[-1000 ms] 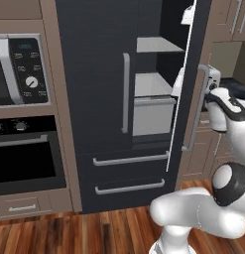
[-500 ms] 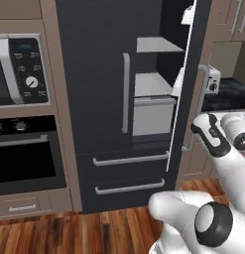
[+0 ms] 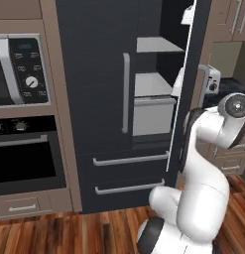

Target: Place one of the steaks on the plate and the other in the bowl. Then place the bowl in the fridge.

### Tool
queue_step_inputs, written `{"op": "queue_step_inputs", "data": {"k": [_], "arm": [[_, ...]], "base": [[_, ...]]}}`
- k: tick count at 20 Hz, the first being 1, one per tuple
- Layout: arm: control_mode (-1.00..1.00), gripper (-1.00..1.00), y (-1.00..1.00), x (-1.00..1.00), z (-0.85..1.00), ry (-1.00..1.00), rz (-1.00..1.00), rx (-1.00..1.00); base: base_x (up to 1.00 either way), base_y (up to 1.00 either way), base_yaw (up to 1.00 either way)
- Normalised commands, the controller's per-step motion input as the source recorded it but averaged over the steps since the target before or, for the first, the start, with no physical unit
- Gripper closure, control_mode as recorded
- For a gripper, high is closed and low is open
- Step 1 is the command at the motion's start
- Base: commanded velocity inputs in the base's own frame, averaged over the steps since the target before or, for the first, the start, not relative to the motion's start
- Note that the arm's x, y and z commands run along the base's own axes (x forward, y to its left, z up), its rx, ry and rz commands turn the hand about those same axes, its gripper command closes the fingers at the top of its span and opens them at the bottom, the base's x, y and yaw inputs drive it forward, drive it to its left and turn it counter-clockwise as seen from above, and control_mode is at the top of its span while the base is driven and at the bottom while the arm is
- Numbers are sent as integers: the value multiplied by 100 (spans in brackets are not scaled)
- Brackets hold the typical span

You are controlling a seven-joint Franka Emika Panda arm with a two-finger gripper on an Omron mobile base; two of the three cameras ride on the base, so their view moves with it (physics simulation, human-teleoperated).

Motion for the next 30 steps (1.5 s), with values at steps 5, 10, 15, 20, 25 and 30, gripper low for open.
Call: {"op": "queue_step_inputs", "data": {"k": [5, 10, 15, 20, 25, 30], "arm": [[-100, -100, 100, 1, 0, 44, 3, -18], [-100, -100, 82, 0, -1, 23, 12, -23], [-100, -100, 41, 21, 9, 5, 9, -16], [-100, -100, 21, 28, 34, 0, 0, -15], [-100, -100, 20, 77, 15, 5, 0, -12], [-100, -100, 0, 100, 0, 25, 0, -8]], "base": [[0, 0, 0], [0, 0, 0], [0, 0, 0], [0, 0, 0], [0, 0, 0], [0, 0, 0]]}}
